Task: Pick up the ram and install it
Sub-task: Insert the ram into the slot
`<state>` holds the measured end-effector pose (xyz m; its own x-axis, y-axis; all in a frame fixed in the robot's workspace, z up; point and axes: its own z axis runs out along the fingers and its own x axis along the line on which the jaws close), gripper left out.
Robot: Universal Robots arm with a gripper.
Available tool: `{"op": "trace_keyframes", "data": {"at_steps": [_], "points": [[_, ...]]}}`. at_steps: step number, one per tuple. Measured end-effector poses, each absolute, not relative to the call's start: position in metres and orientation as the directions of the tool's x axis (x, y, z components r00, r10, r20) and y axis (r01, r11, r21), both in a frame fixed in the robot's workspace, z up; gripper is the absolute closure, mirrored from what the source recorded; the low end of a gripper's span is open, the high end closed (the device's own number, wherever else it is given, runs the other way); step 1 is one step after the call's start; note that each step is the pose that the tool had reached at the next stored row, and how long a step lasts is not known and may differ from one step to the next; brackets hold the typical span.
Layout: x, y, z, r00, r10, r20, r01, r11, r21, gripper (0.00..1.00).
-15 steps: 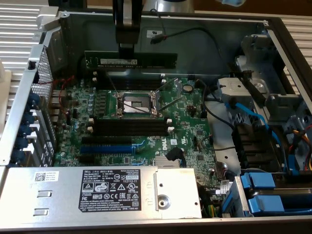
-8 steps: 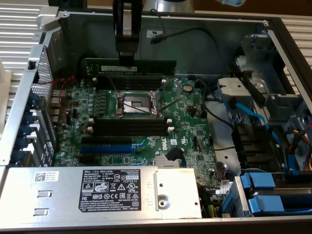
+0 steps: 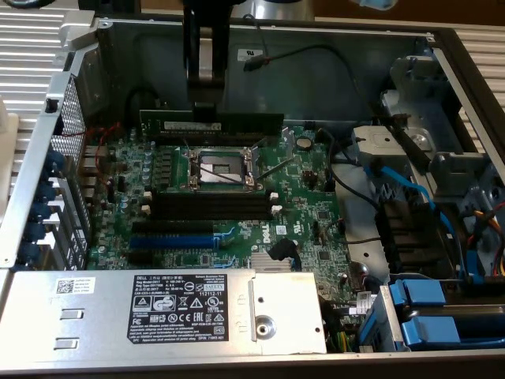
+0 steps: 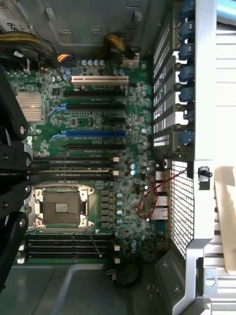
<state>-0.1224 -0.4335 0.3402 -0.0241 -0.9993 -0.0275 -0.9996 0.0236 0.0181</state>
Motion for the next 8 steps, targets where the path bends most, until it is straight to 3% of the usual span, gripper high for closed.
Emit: {"op": "trace_keyframes", "data": {"at_steps": [8], "points": [[-0.122,-0.435,0.324,-0.030,-0.999,-0.027,-0.999,0.030,0.019,0.88]]}}
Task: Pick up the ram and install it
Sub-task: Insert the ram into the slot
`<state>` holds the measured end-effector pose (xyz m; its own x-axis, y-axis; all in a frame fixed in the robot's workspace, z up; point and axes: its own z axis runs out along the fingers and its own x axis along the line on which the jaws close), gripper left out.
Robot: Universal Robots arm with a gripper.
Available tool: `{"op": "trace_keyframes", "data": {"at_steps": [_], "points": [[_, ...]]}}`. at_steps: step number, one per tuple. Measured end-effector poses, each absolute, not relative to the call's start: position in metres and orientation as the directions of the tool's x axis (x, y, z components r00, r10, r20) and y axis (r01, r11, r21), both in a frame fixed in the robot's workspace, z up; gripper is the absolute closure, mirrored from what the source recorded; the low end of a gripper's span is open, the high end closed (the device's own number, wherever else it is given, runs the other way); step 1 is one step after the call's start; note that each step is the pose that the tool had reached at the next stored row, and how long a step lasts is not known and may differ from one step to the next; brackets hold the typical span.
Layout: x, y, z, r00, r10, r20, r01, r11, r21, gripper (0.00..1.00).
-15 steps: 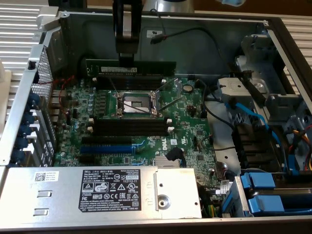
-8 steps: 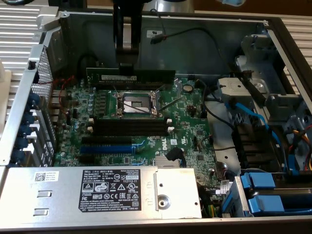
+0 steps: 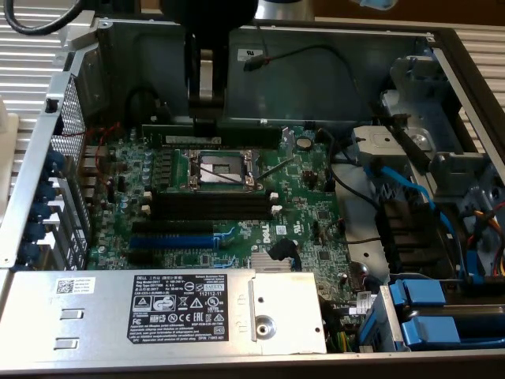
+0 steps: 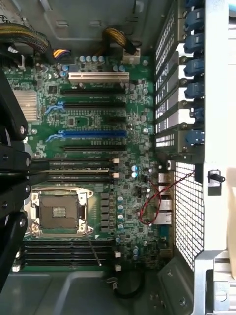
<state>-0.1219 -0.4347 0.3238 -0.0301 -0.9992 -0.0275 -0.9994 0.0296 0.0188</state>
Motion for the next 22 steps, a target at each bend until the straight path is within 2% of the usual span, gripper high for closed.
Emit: {"op": "trace_keyframes", "data": {"at_steps": [22], "points": [[-0.118,-0.438,0.284,-0.037,-0.999,-0.027,-0.999,0.037,0.024,0.88]]}}
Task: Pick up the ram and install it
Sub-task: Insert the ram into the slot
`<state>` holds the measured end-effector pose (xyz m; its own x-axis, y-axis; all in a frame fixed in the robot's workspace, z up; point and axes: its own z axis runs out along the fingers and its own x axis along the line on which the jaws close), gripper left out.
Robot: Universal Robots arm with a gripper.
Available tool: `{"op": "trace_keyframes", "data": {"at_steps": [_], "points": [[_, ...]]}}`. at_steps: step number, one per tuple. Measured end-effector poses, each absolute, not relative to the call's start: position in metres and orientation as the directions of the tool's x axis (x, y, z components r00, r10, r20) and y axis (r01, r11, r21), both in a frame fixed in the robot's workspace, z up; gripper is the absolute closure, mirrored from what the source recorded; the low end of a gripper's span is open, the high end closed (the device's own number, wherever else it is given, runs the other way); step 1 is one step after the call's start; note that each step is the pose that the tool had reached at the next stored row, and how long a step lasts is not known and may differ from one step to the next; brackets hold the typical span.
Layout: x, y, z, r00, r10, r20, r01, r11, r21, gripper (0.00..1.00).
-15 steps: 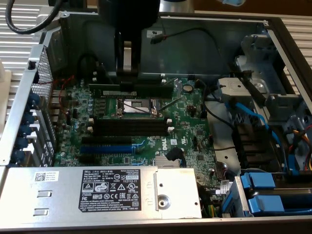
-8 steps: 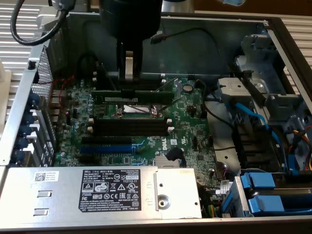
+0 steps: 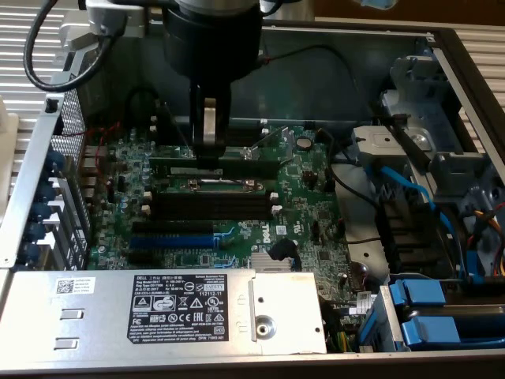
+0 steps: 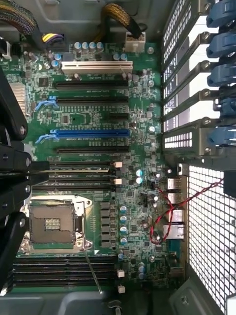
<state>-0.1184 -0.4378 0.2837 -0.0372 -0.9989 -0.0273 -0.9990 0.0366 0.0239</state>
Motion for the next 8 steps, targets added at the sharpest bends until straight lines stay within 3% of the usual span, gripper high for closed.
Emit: {"op": "trace_keyframes", "data": {"at_steps": [8], "points": [[-0.1184,-0.4360,0.2747,-0.026,-0.999,-0.027,-0.999,0.025,0.025,0.88]]}}
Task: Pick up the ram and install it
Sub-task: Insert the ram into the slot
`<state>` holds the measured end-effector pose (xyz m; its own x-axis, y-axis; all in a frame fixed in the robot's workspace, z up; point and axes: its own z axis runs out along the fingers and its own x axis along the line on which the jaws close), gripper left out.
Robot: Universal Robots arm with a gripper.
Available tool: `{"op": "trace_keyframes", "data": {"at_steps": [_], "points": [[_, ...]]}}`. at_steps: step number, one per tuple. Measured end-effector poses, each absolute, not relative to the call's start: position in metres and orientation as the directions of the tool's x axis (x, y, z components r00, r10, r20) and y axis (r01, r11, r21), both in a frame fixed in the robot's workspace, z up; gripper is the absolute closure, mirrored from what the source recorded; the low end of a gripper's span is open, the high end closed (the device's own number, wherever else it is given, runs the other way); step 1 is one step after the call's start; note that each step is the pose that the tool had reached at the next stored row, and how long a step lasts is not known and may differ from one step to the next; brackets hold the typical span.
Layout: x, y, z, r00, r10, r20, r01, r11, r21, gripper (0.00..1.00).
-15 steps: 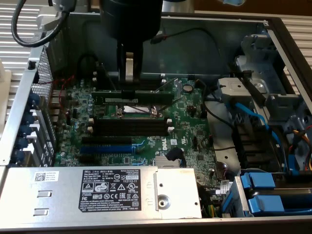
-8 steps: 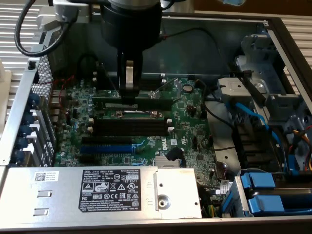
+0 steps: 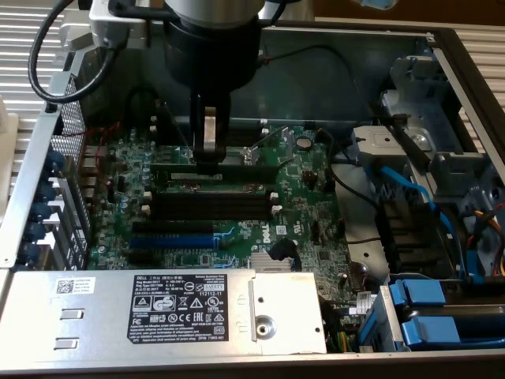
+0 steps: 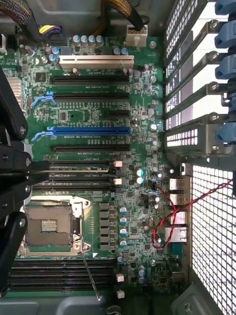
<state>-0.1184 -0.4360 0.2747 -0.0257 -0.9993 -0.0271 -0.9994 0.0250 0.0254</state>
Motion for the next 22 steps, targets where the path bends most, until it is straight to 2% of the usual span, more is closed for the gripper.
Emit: {"op": "trace_keyframes", "data": {"at_steps": [22], "points": [[-0.117,-0.441,0.254,-0.016,-0.999,-0.027,-0.999,0.016,0.031,0.88]]}}
